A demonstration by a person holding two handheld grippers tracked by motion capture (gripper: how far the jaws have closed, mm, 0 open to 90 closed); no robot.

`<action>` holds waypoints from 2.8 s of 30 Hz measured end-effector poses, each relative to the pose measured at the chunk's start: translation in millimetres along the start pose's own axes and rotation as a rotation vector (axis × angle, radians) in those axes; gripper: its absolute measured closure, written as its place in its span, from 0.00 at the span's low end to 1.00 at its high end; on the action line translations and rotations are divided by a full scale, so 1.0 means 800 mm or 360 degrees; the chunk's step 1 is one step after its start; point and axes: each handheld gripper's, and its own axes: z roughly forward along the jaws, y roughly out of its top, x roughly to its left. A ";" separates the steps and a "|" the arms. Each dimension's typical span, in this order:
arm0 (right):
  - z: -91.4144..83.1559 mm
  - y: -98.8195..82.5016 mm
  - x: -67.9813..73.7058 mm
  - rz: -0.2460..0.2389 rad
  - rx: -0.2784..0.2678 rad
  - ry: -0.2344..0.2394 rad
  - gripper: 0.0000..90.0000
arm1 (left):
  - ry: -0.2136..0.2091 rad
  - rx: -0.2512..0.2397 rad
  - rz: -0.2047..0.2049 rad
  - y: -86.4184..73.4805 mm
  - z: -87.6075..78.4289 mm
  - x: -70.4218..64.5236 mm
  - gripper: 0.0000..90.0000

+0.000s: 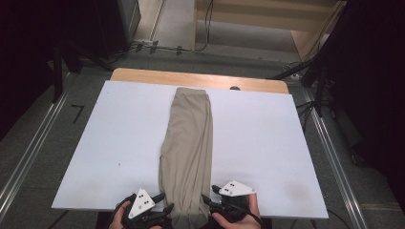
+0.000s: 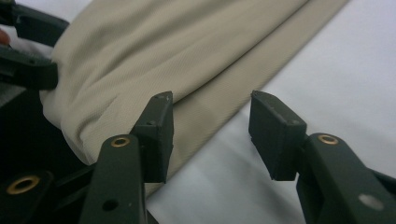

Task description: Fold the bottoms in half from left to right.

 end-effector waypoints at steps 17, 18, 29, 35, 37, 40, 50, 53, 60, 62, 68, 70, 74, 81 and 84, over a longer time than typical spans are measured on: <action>-0.006 0.001 -0.016 0.0062 -0.0008 -0.0003 0.99 | -0.0344 0.0080 -0.0068 0.009 -0.016 0.041 1.00; -0.011 0.002 -0.018 0.0048 -0.0026 -0.0011 0.99 | -0.0340 0.0079 -0.0055 0.009 -0.020 0.043 1.00; -0.019 0.000 -0.023 0.0041 -0.0046 -0.0120 0.91 | -0.0452 0.0124 -0.0108 -0.006 -0.025 0.071 0.91; -0.013 0.009 0.023 -0.0120 -0.0150 0.0085 0.87 | -0.0357 -0.0105 -0.0050 0.005 -0.035 0.061 0.60; -0.004 0.012 0.042 -0.0171 -0.0166 0.0144 0.87 | -0.0403 -0.0102 -0.0032 0.005 -0.033 0.056 0.72; 0.015 0.013 0.068 -0.0236 -0.0126 0.0226 0.88 | -0.0446 0.0085 0.0005 0.004 -0.016 0.044 0.95; 0.005 -0.006 0.045 -0.0187 0.0024 0.0138 0.98 | -0.0482 0.0135 -0.0010 0.001 -0.008 0.044 1.00; -0.010 -0.014 0.032 -0.0155 0.0048 0.0106 0.98 | -0.0493 0.0130 -0.0020 0.000 -0.008 0.043 1.00; -0.020 -0.016 0.025 -0.0167 0.0088 0.0053 0.98 | -0.0518 0.0148 0.0035 0.002 -0.007 0.034 0.97; -0.021 -0.016 0.023 -0.0167 0.0087 0.0044 0.97 | -0.0501 0.0140 0.0058 0.003 -0.010 0.034 0.94; -0.028 -0.010 0.015 -0.0121 -0.0004 0.0052 0.91 | -0.0497 0.0037 -0.0040 0.003 -0.028 0.060 0.93; -0.025 -0.006 0.015 -0.0114 -0.0038 0.0032 0.84 | -0.0474 0.0029 -0.0085 0.002 -0.028 0.066 0.92; -0.006 0.002 0.013 -0.0087 -0.0045 -0.0039 0.73 | -0.0405 0.0102 -0.0074 0.000 -0.017 0.066 0.87; 0.002 -0.002 0.010 -0.0145 -0.0019 -0.0108 0.75 | -0.0424 0.0089 -0.0088 -0.003 -0.016 0.067 0.87; -0.007 -0.008 0.000 -0.0103 -0.0016 -0.0101 0.74 | -0.0442 0.0105 -0.0084 -0.002 -0.018 0.068 0.86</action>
